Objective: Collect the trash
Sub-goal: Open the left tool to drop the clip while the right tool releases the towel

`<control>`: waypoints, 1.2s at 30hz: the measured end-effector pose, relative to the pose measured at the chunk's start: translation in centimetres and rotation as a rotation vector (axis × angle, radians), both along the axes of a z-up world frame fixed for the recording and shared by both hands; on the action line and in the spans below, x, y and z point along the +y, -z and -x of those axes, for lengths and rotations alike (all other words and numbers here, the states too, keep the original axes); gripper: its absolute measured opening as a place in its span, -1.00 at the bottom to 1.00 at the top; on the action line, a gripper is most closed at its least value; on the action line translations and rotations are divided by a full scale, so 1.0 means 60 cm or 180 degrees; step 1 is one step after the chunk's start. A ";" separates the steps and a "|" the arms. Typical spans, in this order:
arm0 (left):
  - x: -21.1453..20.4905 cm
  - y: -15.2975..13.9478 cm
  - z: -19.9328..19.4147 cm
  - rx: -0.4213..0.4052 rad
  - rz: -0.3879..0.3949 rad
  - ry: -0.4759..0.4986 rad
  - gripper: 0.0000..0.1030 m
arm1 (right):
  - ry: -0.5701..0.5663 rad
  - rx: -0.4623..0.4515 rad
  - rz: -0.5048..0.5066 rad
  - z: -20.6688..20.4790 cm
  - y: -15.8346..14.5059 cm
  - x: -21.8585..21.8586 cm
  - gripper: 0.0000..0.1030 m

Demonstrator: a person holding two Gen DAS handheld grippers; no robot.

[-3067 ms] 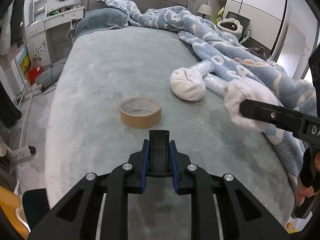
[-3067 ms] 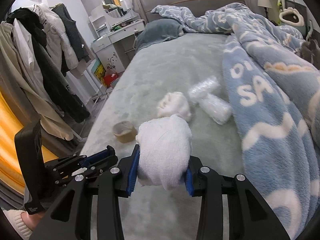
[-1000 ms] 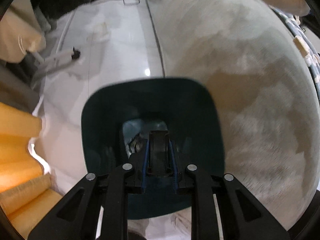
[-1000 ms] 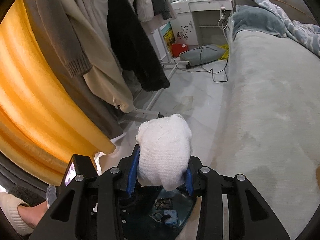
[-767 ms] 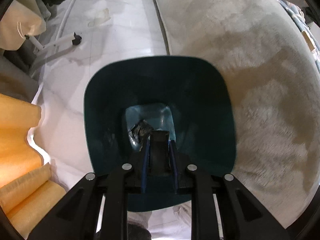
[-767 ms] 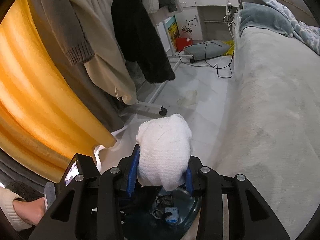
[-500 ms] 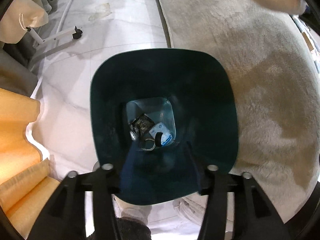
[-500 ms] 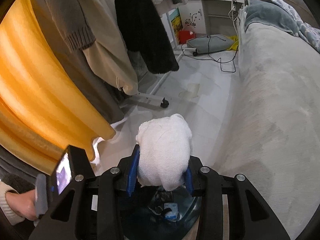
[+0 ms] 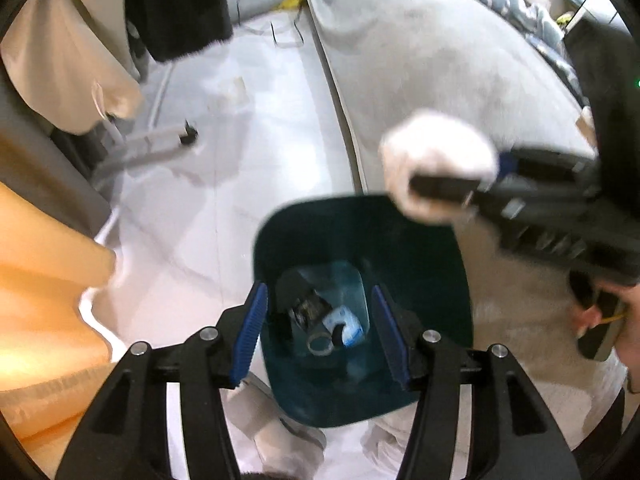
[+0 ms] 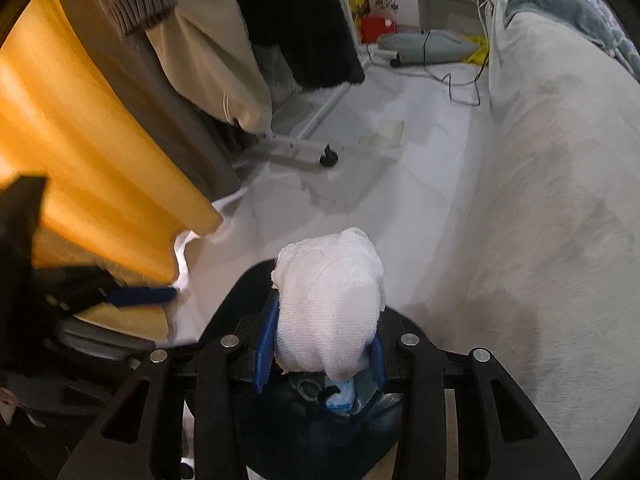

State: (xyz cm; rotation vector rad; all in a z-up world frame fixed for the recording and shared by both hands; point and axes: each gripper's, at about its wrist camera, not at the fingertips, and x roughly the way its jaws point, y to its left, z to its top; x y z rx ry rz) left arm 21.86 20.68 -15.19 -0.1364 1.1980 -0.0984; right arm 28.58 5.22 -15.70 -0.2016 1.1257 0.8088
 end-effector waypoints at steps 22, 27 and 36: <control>0.045 -0.127 0.026 -0.1124 -0.0134 -0.0153 -0.02 | -0.0405 0.0503 0.0660 0.051 0.121 0.062 -0.23; 0.045 -0.136 0.031 -0.1213 -0.0166 -0.0158 -0.03 | -0.0495 0.0576 0.0858 0.065 0.147 0.073 -0.23; 0.054 -0.167 0.036 -0.1423 -0.0136 -0.0248 -0.05 | -0.0588 0.0635 0.1056 0.078 0.167 0.083 0.08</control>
